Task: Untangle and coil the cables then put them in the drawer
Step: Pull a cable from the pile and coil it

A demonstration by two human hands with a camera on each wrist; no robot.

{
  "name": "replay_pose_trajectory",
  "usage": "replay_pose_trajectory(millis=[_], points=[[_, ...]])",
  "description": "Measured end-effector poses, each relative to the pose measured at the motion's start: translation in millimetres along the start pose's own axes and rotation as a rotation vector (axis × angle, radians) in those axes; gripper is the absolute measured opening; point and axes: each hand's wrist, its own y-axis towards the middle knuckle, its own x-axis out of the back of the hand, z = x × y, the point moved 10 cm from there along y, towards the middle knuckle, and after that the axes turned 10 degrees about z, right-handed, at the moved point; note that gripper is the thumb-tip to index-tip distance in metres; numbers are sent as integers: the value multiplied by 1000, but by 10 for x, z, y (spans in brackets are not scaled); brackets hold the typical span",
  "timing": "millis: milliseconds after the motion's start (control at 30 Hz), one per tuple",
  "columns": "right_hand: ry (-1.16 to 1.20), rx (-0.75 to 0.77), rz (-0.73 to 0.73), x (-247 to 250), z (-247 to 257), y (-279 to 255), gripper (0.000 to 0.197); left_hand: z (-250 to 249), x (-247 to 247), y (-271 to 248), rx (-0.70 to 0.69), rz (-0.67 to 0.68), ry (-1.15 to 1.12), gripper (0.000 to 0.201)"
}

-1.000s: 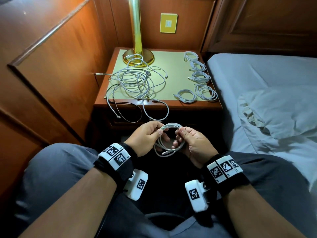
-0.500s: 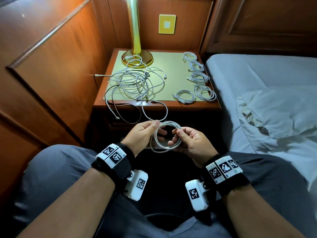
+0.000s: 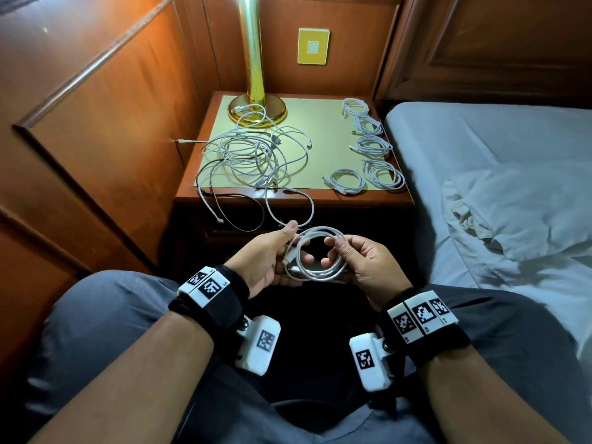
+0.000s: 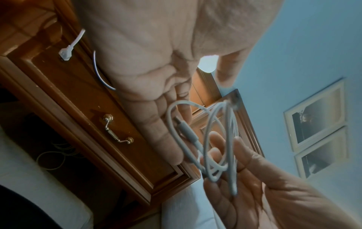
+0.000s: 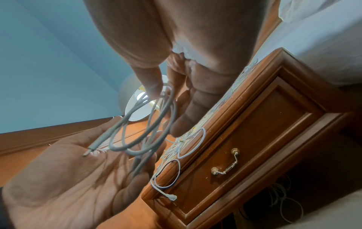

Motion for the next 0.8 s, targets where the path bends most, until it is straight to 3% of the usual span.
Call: replay_pose_trajectory(millis=[133, 300, 433, 533, 600, 800], points=[[-33, -11, -24, 34, -18, 7, 18, -31, 7, -8, -42, -20, 1, 34], [-59, 1, -59, 68, -3, -12, 18, -52, -48, -8, -65, 3, -22, 33], [-349, 89, -123, 141, 148, -41, 19, -89, -125, -16, -107, 42, 111, 35], [-550, 135, -142, 128, 214, -59, 21, -66, -199, 7, -138, 87, 304, 18], [-573, 138, -139, 104, 209, -60, 20, -39, -223, 19, -140, 105, 245, 10], [-554, 180, -102, -4, 216, -42, 20, -31, -272, 13, -148, 108, 38, 19]])
